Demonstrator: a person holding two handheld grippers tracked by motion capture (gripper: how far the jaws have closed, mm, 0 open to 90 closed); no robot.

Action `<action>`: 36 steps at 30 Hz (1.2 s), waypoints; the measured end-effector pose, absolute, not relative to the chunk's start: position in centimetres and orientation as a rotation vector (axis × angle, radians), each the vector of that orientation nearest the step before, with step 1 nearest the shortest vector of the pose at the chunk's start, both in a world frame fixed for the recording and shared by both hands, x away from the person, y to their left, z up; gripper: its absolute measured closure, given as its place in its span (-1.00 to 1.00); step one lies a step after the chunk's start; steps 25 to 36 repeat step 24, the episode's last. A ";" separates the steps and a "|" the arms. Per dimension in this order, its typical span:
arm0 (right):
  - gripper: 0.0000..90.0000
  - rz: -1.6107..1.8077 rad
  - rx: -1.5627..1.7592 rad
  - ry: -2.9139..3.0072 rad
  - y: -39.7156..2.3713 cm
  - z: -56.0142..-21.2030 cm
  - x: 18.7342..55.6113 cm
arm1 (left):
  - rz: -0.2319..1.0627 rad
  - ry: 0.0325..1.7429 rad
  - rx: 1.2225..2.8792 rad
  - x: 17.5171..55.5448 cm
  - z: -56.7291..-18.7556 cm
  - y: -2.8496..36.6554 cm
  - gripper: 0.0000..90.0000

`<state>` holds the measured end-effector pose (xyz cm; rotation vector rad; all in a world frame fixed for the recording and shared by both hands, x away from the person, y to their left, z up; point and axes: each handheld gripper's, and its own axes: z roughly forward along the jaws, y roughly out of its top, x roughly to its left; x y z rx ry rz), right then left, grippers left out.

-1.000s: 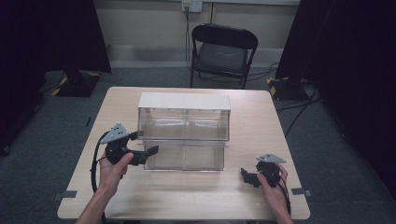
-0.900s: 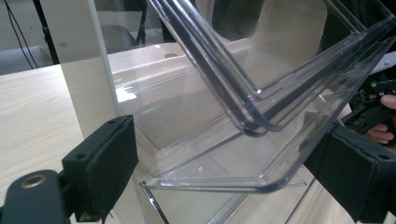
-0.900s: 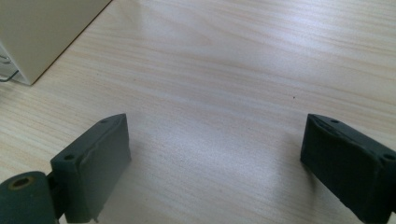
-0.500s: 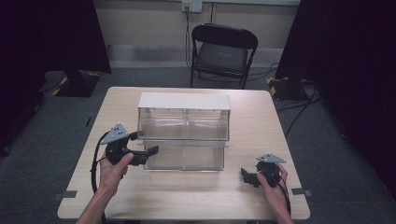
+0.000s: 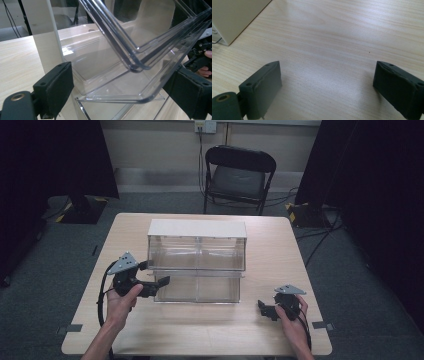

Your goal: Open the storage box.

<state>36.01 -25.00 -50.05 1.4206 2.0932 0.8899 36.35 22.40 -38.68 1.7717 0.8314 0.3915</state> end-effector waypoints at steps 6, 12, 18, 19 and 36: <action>-0.84 0.890 1.421 2.093 -25.0 -50.1 36.0 | 0.392 0.833 1.772 36.3 -38.7 22.4 -0.77; -0.84 0.890 1.420 2.093 -25.0 -50.1 36.0 | 0.394 0.828 1.772 36.3 -38.7 22.4 -0.76; -0.84 0.890 1.420 2.094 -25.0 -50.1 36.0 | 0.393 0.831 1.771 36.3 -38.7 22.4 -0.76; -0.84 0.890 1.420 2.093 -25.0 -50.1 36.0 | 0.398 0.832 1.777 36.3 -38.7 22.4 -0.76; -0.84 0.890 1.420 2.094 -25.0 -50.1 36.0 | 0.402 0.828 1.781 36.3 -38.7 22.4 -0.75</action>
